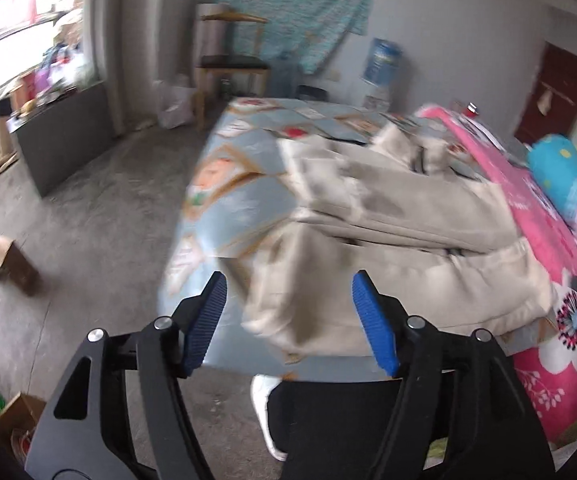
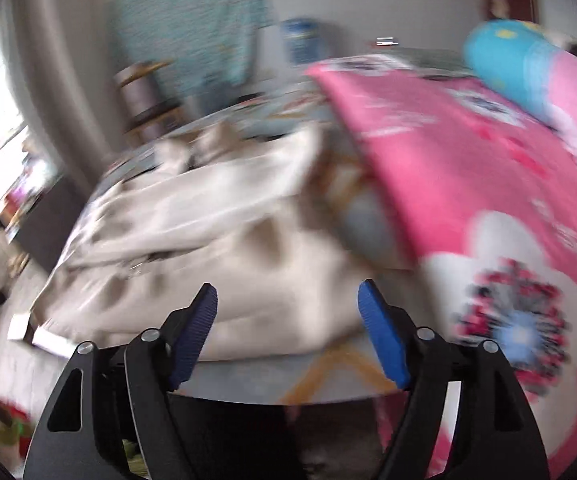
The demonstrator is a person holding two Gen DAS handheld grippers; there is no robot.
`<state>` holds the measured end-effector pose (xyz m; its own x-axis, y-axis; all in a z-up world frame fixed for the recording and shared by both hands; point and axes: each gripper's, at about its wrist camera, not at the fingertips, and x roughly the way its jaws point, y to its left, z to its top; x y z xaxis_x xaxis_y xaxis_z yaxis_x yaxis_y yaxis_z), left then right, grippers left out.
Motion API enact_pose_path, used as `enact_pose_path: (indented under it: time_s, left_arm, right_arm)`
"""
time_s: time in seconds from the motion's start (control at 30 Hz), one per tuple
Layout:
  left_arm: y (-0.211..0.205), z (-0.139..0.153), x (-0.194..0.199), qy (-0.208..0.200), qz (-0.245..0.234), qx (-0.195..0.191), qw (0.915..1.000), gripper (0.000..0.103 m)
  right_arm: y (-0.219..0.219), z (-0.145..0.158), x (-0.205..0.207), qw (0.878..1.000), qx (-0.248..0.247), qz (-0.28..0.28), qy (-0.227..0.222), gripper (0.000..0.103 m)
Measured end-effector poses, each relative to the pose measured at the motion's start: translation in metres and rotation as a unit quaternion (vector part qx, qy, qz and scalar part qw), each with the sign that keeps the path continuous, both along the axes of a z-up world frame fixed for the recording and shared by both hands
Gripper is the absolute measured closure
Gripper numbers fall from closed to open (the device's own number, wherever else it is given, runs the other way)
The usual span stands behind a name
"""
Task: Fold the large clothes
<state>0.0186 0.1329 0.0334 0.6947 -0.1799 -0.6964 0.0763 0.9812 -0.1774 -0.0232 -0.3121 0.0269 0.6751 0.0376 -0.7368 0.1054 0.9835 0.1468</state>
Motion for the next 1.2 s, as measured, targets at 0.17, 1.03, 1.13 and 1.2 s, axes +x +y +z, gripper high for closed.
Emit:
enact_pose_path:
  time_s: [0.17,1.03,1.13,1.2]
  left_arm:
    - [-0.070,-0.032,0.023,0.050,-0.069,0.042,0.9955,0.033]
    - [-0.104,-0.078,0.030,0.063,-0.108,0.110,0.9860,0.008]
    - [-0.104,-0.078,0.031,0.066,-0.110,0.114,0.9852,0.008]
    - [-0.105,-0.078,0.031,0.067,-0.111,0.117,0.9847,0.008]
  right_arm:
    - [0.048,-0.034,0.038,0.997,-0.027,0.044,0.051,0.031]
    - [0.056,-0.072,0.058,0.996,-0.044,0.032,0.072,0.007]
    - [0.057,-0.073,0.058,0.996,-0.047,0.030,0.072,0.006]
    - [0.056,-0.073,0.059,0.996,-0.044,0.027,0.074,0.006]
